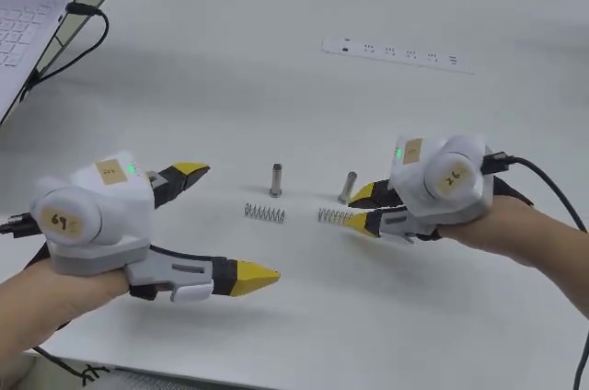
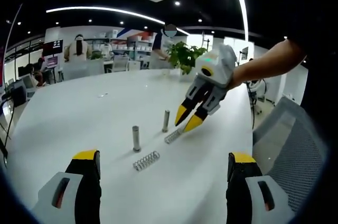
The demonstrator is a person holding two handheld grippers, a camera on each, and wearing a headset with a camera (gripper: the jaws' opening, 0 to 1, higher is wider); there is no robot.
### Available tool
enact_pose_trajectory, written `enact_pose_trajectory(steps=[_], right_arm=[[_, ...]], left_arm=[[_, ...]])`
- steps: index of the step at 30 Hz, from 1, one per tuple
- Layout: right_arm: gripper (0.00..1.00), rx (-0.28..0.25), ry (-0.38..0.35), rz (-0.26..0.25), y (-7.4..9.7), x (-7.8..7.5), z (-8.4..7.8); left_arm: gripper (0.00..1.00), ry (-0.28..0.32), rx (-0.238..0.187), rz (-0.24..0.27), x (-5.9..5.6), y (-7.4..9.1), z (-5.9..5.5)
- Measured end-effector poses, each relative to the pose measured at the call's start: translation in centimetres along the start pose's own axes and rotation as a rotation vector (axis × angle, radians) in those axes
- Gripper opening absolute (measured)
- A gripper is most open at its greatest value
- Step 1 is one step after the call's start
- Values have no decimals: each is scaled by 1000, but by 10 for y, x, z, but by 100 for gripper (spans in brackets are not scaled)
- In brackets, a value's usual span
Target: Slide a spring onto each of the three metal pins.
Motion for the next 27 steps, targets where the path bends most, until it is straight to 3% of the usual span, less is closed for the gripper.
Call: enact_pose_trajectory(steps=[27], right_arm=[[9,42,-55,24,-18,-6,-10]], left_arm=[[98,7,7,8,2,4,-4]])
Point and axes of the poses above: the centre of the closed fingertips' face, and the gripper's own axes: y roughly backward along the fingers, x roughly to its left, z roughly out of its top, the point moved 8 cm from there along y, roughly backward along the fingers, and after that the axes turned 15 degrees about z, right-handed, at the moved point
